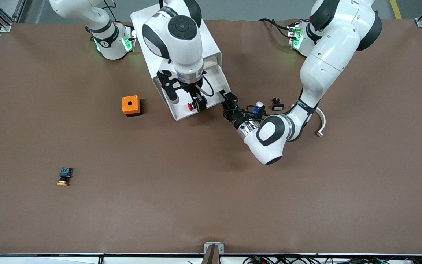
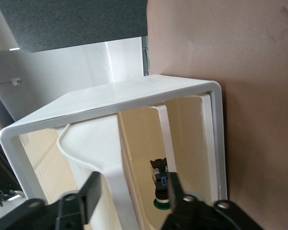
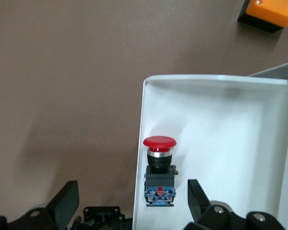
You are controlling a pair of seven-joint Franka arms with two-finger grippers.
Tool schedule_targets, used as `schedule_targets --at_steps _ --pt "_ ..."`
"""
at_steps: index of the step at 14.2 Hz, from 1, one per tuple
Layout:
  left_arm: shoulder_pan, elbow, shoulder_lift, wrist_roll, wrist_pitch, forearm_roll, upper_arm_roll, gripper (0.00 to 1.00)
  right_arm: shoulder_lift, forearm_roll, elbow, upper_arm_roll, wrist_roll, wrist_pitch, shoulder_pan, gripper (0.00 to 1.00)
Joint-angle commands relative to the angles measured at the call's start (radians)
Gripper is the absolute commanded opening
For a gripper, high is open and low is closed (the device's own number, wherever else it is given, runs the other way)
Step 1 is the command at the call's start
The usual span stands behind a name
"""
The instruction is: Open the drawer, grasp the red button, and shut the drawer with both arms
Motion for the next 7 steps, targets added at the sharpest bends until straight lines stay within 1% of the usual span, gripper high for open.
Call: schedule_targets --at_steps 1,4,6,7 --pt "0.018 0.044 0.003 0.136 -0.001 -0.012 0.0 1.0 -0.011 -0.033 -0.05 -0.007 0.032 0.041 0.032 1.0" --pt "0.046 0.064 0.0 0.322 -0.001 -0.007 0.0 1.0 -0.013 -0.062 -0.108 -0.007 0.034 0.093 0.06 1.0" --pt "0.055 0.076 -0.001 0.42 -0.001 0.006 0.0 1.0 -0.011 -0.069 -0.119 -0.007 0.058 0.113 0.068 1.0" --pt "0.055 0.098 -0.001 0.455 -0.002 0.008 0.014 1.0 -0.009 -0.078 -0.125 -0.007 0.066 0.118 0.074 1.0"
